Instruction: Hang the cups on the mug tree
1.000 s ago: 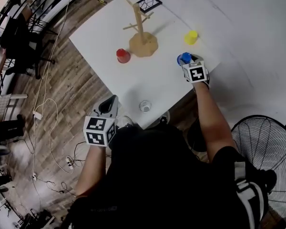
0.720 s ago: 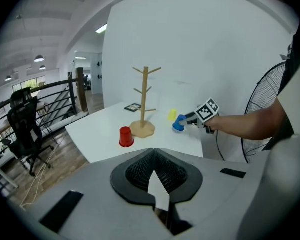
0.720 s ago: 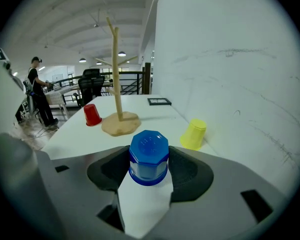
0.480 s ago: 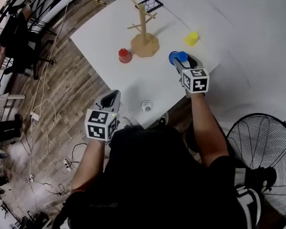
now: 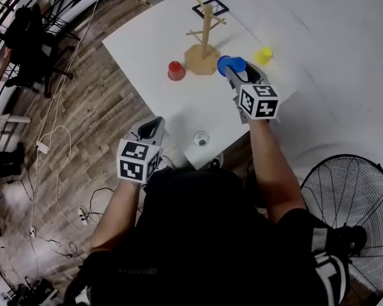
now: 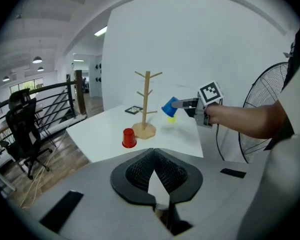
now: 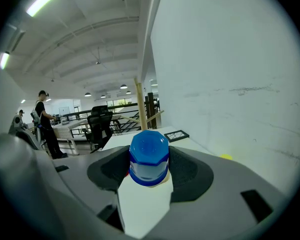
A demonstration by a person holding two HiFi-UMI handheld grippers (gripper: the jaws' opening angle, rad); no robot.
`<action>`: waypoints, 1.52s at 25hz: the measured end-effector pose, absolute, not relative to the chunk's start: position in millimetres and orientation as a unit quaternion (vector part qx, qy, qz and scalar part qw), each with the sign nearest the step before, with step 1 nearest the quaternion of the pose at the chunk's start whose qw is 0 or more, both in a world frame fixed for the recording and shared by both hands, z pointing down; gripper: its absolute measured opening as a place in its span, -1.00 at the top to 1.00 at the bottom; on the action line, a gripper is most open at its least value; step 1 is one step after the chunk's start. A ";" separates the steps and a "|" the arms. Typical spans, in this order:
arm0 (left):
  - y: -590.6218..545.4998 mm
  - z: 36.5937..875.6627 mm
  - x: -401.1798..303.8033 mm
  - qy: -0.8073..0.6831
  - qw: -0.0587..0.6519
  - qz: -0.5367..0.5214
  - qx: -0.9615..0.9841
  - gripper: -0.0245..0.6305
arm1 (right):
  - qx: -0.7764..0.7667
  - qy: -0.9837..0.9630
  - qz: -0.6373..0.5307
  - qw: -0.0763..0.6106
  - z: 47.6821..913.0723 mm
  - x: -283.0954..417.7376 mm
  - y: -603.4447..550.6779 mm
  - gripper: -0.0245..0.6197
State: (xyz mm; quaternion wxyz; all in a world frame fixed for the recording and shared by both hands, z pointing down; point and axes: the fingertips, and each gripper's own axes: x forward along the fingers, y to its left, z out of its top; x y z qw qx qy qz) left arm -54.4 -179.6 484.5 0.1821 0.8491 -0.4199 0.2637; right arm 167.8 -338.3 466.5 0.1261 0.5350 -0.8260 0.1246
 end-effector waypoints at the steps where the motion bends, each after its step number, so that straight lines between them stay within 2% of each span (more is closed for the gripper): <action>1: -177.6 483.1 -57.2 -0.421 0.182 0.263 0.849 0.88 | 0.535 -0.826 0.122 0.128 465.7 163.5 -339.8 0.19; 13: -162.4 481.0 -92.8 -0.453 0.188 0.251 0.835 0.88 | 0.543 -0.818 0.130 0.139 486.0 142.3 -376.3 0.19; 20: -161.1 479.8 -109.8 -0.472 0.193 0.240 0.826 0.88 | 0.536 -0.812 0.144 0.180 511.6 132.4 -382.7 0.19; 28: -161.6 482.4 -119.0 -0.475 0.199 0.237 0.824 0.88 | 0.525 -0.811 0.141 0.216 522.6 121.1 -385.7 0.19; 38: -166.6 482.2 -113.7 -0.465 0.198 0.235 0.830 0.88 | 0.518 -0.815 0.130 0.224 516.8 118.4 -374.8 0.19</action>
